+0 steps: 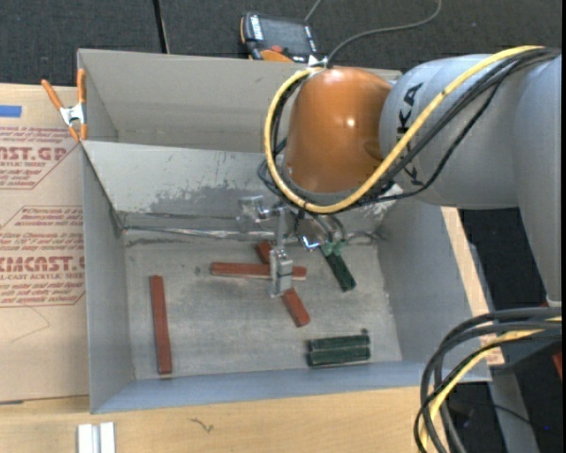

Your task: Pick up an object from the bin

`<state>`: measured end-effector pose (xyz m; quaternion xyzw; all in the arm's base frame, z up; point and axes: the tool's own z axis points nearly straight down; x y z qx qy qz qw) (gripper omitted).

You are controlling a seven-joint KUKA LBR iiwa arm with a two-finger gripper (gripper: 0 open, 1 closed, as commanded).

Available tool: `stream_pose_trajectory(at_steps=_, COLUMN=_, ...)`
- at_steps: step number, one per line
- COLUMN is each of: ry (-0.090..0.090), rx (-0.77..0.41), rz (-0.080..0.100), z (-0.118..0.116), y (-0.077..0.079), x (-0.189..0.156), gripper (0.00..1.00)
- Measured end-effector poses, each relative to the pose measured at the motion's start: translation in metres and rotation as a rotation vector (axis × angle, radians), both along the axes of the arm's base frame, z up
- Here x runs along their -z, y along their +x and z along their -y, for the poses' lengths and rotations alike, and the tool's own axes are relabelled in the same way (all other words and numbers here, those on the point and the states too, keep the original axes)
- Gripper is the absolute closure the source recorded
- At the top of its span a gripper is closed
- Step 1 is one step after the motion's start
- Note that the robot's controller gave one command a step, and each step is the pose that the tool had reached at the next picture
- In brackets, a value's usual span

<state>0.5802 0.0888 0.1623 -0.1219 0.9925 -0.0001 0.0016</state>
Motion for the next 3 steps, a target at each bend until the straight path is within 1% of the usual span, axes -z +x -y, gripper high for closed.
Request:
stream_pose_trajectory(at_steps=1, ry=0.000, rx=0.080, rz=-0.008, z=0.029, y=0.005, x=0.097, gripper=0.00)
stream_pose_trajectory(at_steps=2, ry=0.002, rx=0.078, rz=-0.002, z=0.027, y=0.007, x=0.093, gripper=1.00)
stream_pose_trajectory(at_steps=3, ry=-0.002, rx=-0.303, rz=-0.006, z=0.166, y=-0.049, x=0.093, gripper=1.00)
